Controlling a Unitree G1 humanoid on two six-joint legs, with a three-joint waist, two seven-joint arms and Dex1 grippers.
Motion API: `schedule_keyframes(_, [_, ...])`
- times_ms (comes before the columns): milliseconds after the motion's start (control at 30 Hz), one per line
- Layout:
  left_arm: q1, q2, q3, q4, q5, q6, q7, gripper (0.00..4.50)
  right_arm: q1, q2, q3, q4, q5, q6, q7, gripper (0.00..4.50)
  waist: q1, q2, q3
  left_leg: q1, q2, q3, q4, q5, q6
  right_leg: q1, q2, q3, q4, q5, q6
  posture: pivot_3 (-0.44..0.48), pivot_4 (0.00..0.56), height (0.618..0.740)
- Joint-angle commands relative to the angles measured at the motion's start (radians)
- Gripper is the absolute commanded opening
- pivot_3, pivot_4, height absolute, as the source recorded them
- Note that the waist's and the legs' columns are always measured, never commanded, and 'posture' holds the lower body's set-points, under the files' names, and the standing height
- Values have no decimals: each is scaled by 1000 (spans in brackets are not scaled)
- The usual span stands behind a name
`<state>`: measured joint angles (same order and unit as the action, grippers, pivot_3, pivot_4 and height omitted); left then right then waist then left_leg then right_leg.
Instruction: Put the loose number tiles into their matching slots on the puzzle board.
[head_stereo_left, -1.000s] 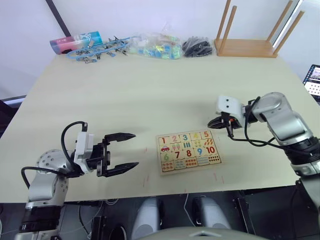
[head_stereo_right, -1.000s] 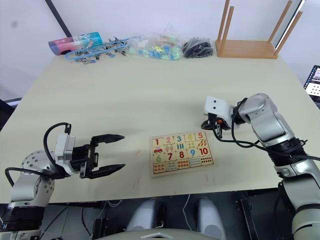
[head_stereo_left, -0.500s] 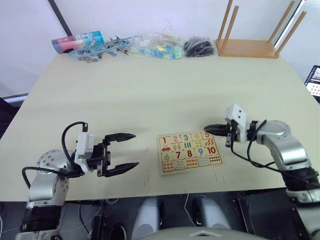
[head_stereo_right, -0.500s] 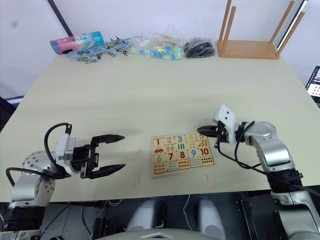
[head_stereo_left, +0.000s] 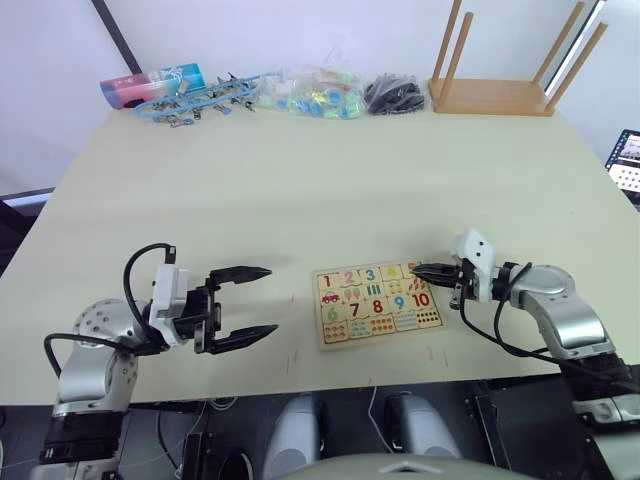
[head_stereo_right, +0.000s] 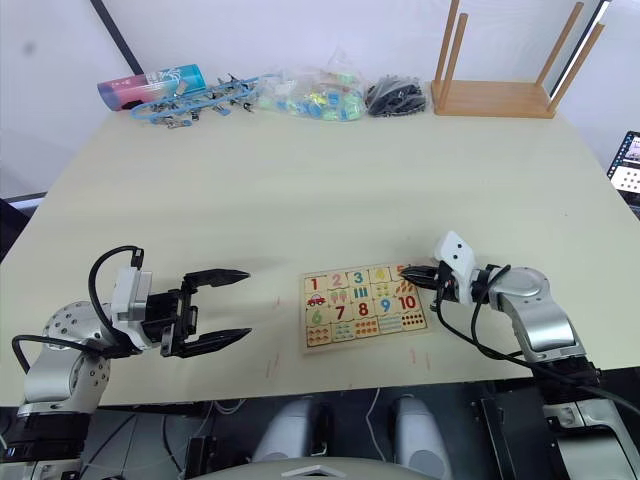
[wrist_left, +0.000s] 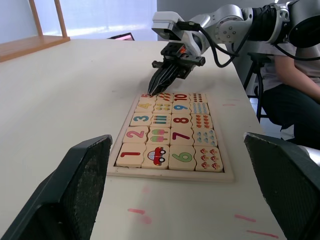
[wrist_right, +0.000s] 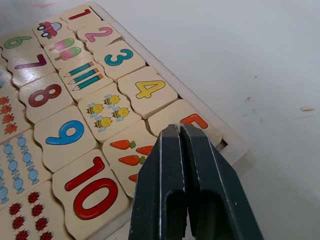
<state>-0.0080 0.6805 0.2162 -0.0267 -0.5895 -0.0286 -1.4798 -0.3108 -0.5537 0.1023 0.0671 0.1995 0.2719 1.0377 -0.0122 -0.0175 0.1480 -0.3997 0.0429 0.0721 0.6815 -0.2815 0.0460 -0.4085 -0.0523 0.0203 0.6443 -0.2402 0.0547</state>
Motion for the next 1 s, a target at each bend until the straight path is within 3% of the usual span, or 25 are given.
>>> schedule_keyframes(33, [5, 10, 6, -13, -6, -6, 3, 4500, 14, -12, 32, 32, -40, -2, -19, 82, 0, -1, 0, 0, 0, 0, 0, 0, 0, 0, 0, 0, 0, 0, 0, 0, 150, 737])
schedule_keyframes(300, [50, 5, 32, -30, -12, 27, 73, 4500, 39, 2, -72, -61, 60, -10, -63, 82, 2, -1, -1, 0, 2, 0, 0, 0, 0, 0, 0, 0, 0, 0, 0, 0, 150, 737])
schedule_keyframes(600, [138, -20, 84, -25, 10, 47, 231, 4500, 232, -42, -248, -192, 139, -55, -114, 82, 4, -1, 0, 0, 2, 0, 0, 0, 0, 0, -1, 0, 0, 0, 0, 0, 150, 737])
schedule_keyframes(667, [161, -19, 94, -31, 12, 49, 254, 4500, 286, -45, -283, -216, 148, -64, -133, 597, 4, -1, 0, 0, 2, 0, 0, 0, 0, 0, -1, 0, 0, 0, 0, 0, 150, 737])
schedule_keyframes(733, [182, -16, 105, -38, 19, 60, 292, 4500, 351, -36, -336, -236, 160, -113, -141, 1421, 3, -1, 0, 0, 2, 0, 0, 0, 0, 0, -1, 0, 0, 0, 0, 0, 150, 737])
schedule_keyframes(767, [191, -13, 109, -40, 28, 62, 310, 4500, 380, -32, -357, -245, 166, -133, -145, 2083, 4, -1, 0, 0, 2, 0, 0, 0, 0, 0, -1, 0, 0, 0, 0, 0, 150, 737])
schedule_keyframes(833, [202, -9, 112, -49, 50, 69, 350, 4500, 446, -23, -405, -269, 197, -155, -144, 3000, 3, -1, 0, 0, 2, 0, 0, 0, 0, 0, -1, 0, 0, 0, 0, 0, 150, 737])
schedule_keyframes(867, [204, -6, 113, -52, 68, 73, 374, 4500, 482, -19, -428, -283, 212, -160, -143, 3175, 7, -1, 0, 0, 2, 0, 0, 0, 0, 0, -1, 0, 0, 0, 0, 0, 150, 737])
schedule_keyframes(933, [212, -7, 118, -64, 83, 78, 409, 4500, 551, -5, -473, -307, 240, -173, -150, 4212, 9, -1, 0, 1, 2, -1, 0, 0, 0, 1, -1, 0, 0, 0, 0, 0, 150, 737])
schedule_keyframes(1000, [224, -7, 124, -82, 93, 87, 441, 4500, 605, 9, -509, -319, 265, -189, -153, 4431, 9, -1, 0, 1, 2, 0, 0, 0, 0, 1, -1, 0, 0, -1, -1, 0, 150, 737])
